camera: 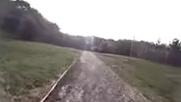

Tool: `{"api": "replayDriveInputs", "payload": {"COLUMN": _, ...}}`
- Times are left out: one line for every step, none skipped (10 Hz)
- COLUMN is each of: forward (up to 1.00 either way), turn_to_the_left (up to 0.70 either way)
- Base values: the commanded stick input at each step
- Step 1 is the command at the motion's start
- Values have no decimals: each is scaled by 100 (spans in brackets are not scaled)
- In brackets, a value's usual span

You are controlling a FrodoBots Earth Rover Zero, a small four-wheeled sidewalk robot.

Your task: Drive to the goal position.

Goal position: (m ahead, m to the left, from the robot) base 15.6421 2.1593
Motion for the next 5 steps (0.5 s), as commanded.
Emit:
{"api": "replayDriveInputs", "payload": {"forward": 85, "turn_to_the_left": 0}}
{"api": "replayDriveInputs", "payload": {"forward": 85, "turn_to_the_left": 0}}
{"api": "replayDriveInputs", "payload": {"forward": 85, "turn_to_the_left": 0}}
{"api": "replayDriveInputs", "payload": {"forward": 85, "turn_to_the_left": 0}}
{"api": "replayDriveInputs", "payload": {"forward": 85, "turn_to_the_left": 0}}
